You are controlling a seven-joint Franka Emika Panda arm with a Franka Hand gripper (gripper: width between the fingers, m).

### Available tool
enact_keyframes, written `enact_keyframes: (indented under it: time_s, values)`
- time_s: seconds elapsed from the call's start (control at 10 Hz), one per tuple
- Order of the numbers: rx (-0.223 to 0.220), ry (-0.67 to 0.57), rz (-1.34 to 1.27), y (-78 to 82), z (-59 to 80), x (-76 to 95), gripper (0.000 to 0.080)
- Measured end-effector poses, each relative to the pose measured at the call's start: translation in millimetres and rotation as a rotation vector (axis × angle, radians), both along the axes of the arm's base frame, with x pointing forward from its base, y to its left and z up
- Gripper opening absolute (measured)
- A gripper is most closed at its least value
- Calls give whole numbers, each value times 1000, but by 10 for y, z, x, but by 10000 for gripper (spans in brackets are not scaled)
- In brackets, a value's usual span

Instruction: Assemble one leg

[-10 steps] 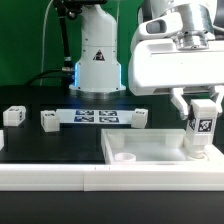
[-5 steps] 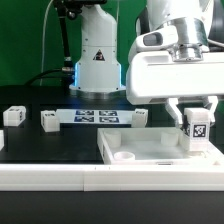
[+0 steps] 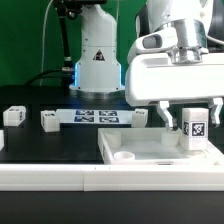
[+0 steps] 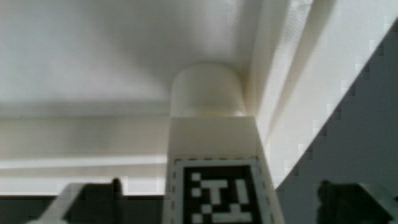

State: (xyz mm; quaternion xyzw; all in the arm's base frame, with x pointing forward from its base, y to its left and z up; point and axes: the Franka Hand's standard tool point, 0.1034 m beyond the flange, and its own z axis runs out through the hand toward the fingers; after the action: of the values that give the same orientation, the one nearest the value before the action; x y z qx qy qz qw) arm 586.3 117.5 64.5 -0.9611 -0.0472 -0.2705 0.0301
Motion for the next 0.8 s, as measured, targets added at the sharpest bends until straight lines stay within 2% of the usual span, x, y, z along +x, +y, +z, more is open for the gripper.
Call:
enact_keyframes:
  time_s: [0.1, 0.2, 0.5, 0.7, 0.8]
  values:
    - [0, 1, 0, 0, -3, -2, 619]
    - [0, 1, 0, 0, -4, -2, 640]
    - [0, 7, 0, 0, -3, -5, 648]
    - [7, 22, 2, 5, 142, 28, 649]
    - [10, 40, 2, 11, 142, 25, 649]
